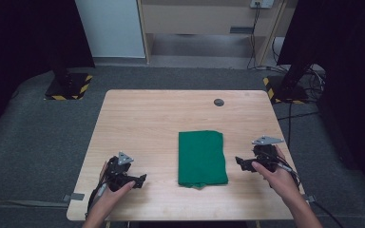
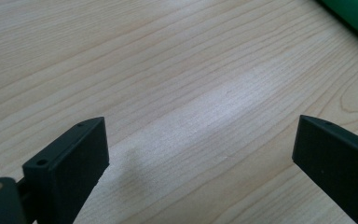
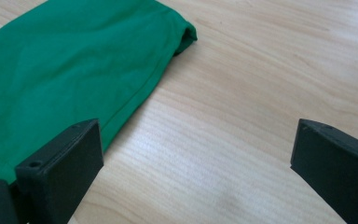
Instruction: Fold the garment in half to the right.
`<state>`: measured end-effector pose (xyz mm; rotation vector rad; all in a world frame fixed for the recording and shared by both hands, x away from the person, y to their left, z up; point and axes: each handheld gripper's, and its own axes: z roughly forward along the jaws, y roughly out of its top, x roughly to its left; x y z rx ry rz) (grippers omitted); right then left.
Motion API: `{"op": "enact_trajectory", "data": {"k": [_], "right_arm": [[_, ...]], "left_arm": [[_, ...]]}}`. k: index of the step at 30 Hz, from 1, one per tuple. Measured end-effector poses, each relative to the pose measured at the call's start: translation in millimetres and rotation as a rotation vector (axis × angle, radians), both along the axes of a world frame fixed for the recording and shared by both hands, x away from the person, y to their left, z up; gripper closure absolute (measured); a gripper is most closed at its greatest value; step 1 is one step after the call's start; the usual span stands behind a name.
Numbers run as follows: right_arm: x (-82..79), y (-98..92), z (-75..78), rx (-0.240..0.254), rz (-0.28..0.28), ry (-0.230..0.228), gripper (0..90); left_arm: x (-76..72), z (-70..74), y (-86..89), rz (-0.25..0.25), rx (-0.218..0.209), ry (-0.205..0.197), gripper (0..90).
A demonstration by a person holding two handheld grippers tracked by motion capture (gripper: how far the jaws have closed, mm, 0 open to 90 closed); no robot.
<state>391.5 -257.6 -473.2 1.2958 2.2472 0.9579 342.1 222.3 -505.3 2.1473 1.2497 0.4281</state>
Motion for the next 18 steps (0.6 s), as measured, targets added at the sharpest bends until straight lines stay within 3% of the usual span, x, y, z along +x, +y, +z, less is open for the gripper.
{"op": "enact_trajectory", "data": {"k": [3, 9, 16, 18], "right_arm": [[-3.8, -1.6, -4.1, 0.002, -0.001, 0.005, 2.5], [-15.5, -6.0, -26.4, 0.010, -0.019, 0.048, 2.5], [-19.5, -11.4, -35.6, 0.013, -0.049, 0.073, 2.5], [-18.8, -11.5, -39.5, -0.007, -0.054, 0.084, 2.6]], "left_arm": [[1.2, 0.1, 1.2, -0.005, -0.005, 0.000, 3.0], [7.6, 1.3, 4.6, -0.005, -0.003, 0.003, 3.0], [10.8, -2.5, 9.5, 0.014, 0.000, 0.013, 3.0], [11.7, -4.8, 10.9, 0.024, -0.001, 0.011, 3.1]]}}
